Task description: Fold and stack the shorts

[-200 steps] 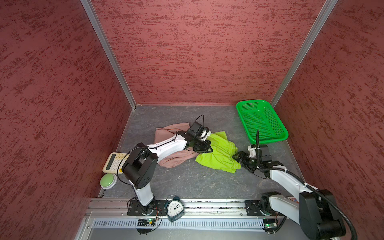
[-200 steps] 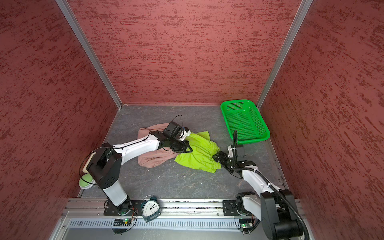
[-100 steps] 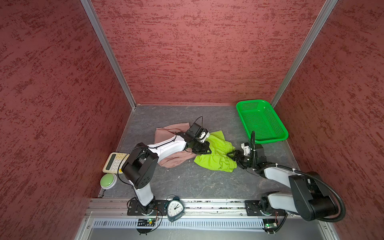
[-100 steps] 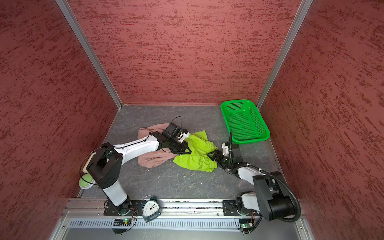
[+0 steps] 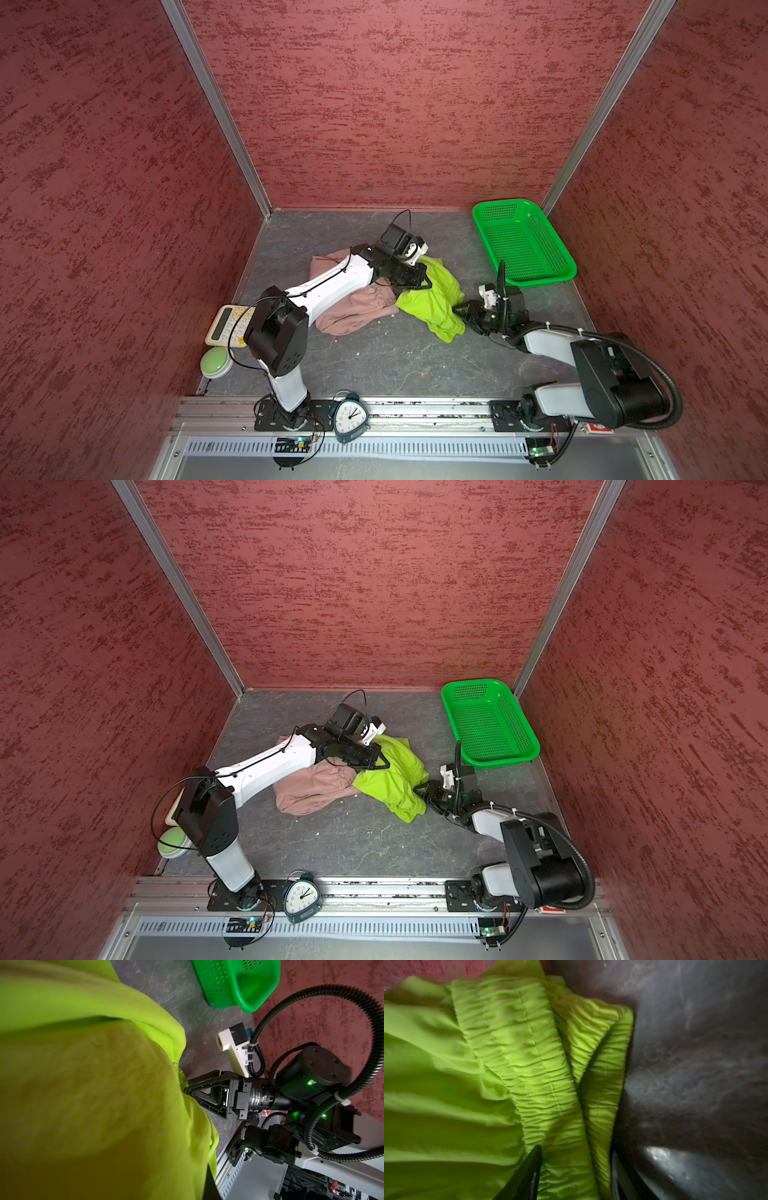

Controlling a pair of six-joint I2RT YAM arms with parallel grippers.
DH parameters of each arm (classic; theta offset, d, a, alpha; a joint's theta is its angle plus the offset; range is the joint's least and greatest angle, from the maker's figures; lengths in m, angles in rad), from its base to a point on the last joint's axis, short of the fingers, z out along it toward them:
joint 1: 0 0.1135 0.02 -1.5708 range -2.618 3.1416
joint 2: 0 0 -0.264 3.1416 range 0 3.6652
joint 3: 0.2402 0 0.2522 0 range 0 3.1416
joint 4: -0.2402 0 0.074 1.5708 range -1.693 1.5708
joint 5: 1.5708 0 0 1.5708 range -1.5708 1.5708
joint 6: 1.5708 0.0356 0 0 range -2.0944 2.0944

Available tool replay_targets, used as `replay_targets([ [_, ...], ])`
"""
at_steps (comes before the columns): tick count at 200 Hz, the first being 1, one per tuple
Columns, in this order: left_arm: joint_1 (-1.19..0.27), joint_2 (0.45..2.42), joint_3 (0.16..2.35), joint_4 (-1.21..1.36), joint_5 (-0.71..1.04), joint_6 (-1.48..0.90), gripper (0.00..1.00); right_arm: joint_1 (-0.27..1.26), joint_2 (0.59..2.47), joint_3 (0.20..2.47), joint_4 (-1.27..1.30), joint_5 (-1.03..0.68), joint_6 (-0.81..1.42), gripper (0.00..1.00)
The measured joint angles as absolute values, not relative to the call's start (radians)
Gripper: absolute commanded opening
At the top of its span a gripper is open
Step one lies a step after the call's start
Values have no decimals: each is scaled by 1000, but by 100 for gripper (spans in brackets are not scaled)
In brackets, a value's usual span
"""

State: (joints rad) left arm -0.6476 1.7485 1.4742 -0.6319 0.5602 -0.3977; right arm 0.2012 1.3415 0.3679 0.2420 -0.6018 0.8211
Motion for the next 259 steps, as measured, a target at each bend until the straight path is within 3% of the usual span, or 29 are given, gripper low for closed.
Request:
replay_targets([
  [99,-420,1752,1698,-812,593,-261,0,200,1321,496,184,-593,712,65],
  [175,-387,1769,1890,-827,680,-103,0,200,1312,496,212,-590,699,65],
  [200,-348,1753,1798,-835,686,-53,0,200,1302,496,220,-591,697,65],
  [259,-139,1550,1302,-802,658,-52,0,201,1298,496,216,-590,667,66],
])
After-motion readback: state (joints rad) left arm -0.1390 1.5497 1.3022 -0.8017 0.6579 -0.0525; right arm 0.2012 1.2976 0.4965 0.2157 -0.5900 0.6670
